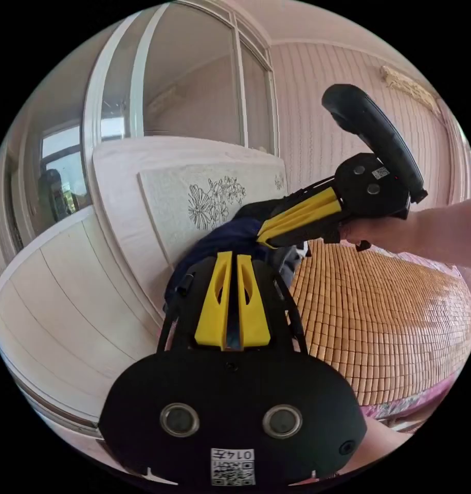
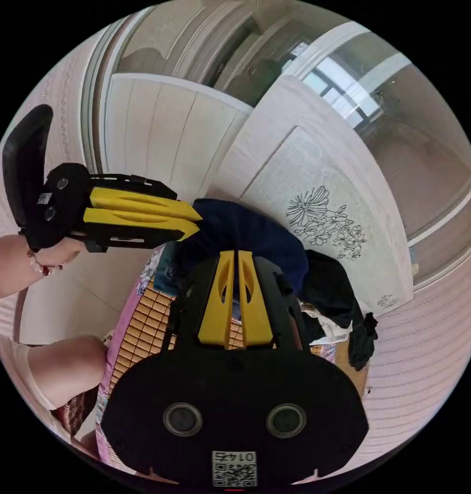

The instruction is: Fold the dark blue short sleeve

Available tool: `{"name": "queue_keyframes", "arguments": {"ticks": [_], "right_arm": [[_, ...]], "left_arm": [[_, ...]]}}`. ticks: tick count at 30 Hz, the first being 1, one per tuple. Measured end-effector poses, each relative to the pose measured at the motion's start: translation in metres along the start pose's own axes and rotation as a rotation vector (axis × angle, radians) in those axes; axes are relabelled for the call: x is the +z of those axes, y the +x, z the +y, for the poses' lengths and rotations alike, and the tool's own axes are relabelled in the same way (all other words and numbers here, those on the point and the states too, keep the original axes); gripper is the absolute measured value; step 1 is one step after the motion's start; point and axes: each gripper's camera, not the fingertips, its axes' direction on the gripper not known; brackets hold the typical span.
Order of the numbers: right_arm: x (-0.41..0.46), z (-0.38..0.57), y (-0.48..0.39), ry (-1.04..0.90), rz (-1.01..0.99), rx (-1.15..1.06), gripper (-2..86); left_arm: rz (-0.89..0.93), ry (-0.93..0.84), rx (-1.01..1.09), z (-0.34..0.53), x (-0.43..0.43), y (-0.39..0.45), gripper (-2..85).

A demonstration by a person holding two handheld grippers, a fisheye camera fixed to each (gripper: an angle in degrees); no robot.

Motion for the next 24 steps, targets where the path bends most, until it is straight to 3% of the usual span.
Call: {"name": "queue_keyframes", "arguments": {"ticks": [5,9,13,19,22,24], "right_arm": [[-0.136,0.042,0.073,0.265,-0.058,0.238,0.0],[-0.259,0.105,0.085,0.418,-0.076,0.204,0.1],[-0.338,0.182,0.082,0.511,-0.103,0.229,0.1],[-0.42,0.388,0.079,0.614,-0.109,0.536,0.1],[-0.439,0.534,0.059,0.591,-0.034,0.819,0.3],[-0.439,0.662,0.025,0.486,0.05,1.109,0.4]], "left_arm": [[0.096,0.243,0.089,-0.112,-0.072,0.037,-1.0],[0.191,0.389,0.128,-0.166,-0.132,0.074,-1.0],[0.398,0.47,0.21,-0.198,-0.176,0.138,-1.0],[0.787,0.341,0.481,-0.231,-0.171,0.32,-0.6],[0.997,0.16,0.578,-0.214,-0.13,0.454,1.2],[1.011,0.062,0.68,-0.188,-0.107,0.529,4.2]]}}
